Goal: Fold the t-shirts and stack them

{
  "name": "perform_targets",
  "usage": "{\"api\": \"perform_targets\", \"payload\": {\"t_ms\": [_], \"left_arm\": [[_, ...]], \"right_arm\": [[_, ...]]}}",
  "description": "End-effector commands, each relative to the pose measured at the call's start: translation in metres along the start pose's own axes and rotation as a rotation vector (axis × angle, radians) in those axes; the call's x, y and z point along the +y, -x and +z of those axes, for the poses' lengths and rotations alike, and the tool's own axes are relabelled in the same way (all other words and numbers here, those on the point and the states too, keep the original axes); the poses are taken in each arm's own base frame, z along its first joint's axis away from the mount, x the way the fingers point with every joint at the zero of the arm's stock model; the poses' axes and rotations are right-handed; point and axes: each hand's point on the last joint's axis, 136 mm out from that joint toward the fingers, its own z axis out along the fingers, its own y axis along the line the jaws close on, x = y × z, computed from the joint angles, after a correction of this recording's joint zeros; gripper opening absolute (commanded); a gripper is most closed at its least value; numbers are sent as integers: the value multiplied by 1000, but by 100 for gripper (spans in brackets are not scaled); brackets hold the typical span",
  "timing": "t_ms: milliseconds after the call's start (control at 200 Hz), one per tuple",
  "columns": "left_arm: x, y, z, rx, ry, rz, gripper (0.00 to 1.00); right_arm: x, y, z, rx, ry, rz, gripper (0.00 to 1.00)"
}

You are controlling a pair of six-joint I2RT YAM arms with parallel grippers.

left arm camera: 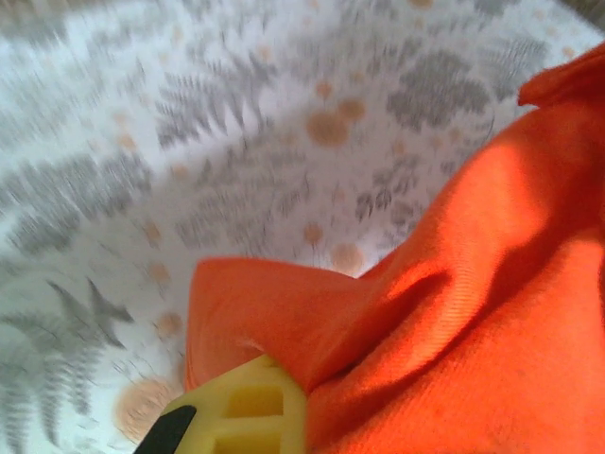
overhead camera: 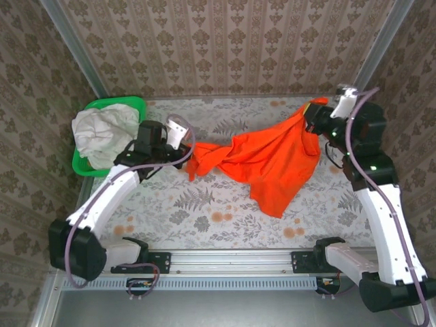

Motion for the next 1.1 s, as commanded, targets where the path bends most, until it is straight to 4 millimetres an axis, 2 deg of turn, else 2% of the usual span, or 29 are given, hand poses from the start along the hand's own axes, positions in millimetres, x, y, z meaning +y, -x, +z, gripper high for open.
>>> {"api": "perform_targets", "payload": {"t_ms": [0, 85, 160, 285, 345, 365, 475, 490, 520, 580, 595, 615, 635, 695, 775, 880, 895, 915, 1035, 1055, 1095], "left_arm": [[12, -6, 26, -1, -48, -85, 0], [31, -18, 50, 38, -38, -125, 0], [47, -17, 68, 61, -41, -151, 0], [66, 0, 91, 84, -48, -156, 2], [76, 9, 104, 89, -44, -159, 3], [81, 13, 108, 86, -40, -163, 6], [104, 37, 126, 66, -6, -204, 36], [107, 41, 128, 61, 3, -209, 42], [112, 49, 130, 52, 20, -228, 56], [118, 60, 132, 50, 54, -253, 90], [119, 60, 132, 55, 65, -257, 96], [120, 61, 130, 61, 82, -258, 99], [119, 60, 128, 68, 96, -256, 100], [115, 56, 120, 71, 131, -239, 100], [102, 38, 110, 77, 175, -216, 100], [74, 12, 101, 126, 263, -139, 99], [74, 8, 99, 133, 286, -134, 98], [60, 4, 101, 142, 287, -107, 96], [32, -16, 100, 175, 355, -74, 77], [30, -19, 101, 179, 363, -77, 76], [24, -24, 104, 185, 365, -89, 76]], "right_arm": [[-24, -15, 26, -8, -61, 41, 0], [-45, -34, 53, 27, -110, 52, 0], [-63, -46, 76, 51, -155, 52, 0], [-83, -51, 110, 68, -208, 44, 0], [-90, -48, 123, 74, -235, 37, 0], [-97, -54, 133, 95, -249, 34, 0], [-112, -53, 161, 123, -276, 47, 0], [-114, -52, 165, 124, -276, 48, 3], [-116, -50, 171, 121, -279, 52, 13], [-119, -48, 179, 123, -280, 71, 42], [-119, -47, 180, 125, -278, 74, 48], [-118, -47, 180, 126, -275, 76, 53], [-117, -47, 180, 127, -270, 79, 58], [-114, -51, 176, 135, -258, 95, 66], [-114, -61, 166, 143, -257, 117, 68], [-114, -74, 147, 152, -261, 143, 69], [-113, -76, 145, 156, -261, 147, 69], [-113, -78, 141, 159, -262, 150, 69], [-113, -97, 124, 195, -278, 164, 69], [-115, -102, 123, 206, -284, 169, 69], [-111, -98, 113, 190, -275, 168, 69]]}}
